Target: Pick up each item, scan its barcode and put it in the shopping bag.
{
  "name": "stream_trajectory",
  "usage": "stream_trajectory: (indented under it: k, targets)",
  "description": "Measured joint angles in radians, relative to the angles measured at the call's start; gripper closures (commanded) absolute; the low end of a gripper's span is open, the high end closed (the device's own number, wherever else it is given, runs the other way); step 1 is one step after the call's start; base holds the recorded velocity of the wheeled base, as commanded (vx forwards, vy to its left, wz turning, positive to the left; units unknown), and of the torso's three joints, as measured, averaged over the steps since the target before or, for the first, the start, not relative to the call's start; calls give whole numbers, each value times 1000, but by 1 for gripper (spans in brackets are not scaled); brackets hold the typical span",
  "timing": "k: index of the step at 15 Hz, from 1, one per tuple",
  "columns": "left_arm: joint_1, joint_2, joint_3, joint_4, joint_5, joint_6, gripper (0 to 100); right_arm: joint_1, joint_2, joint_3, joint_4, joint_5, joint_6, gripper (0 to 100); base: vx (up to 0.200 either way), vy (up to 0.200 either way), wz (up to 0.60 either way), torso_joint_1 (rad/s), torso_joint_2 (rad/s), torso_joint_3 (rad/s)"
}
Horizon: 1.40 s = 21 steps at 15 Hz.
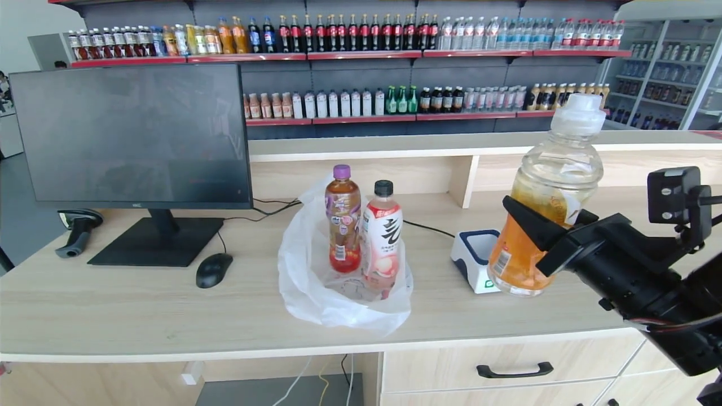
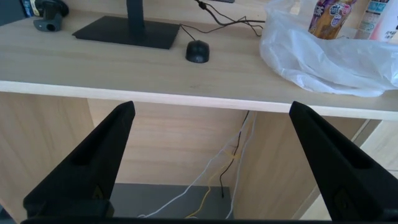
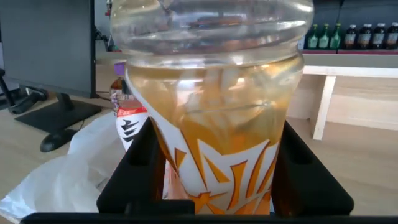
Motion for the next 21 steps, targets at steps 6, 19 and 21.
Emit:
stream_trajectory:
  k: [6,19,21]
  targets:
    - [0,0,0,1,-1,3,0,-1,-14,3,-1,-5,-1,100,0,33,400,1,2,0]
    - [0,0,0,0,-1,5,0,-4,29,-123,-1,7,0,100,0,0,92,1,0,0]
    - [0,0,0,0,0,5,0,7,72,-164,0,15,1,100,0,0,0,0,0,0]
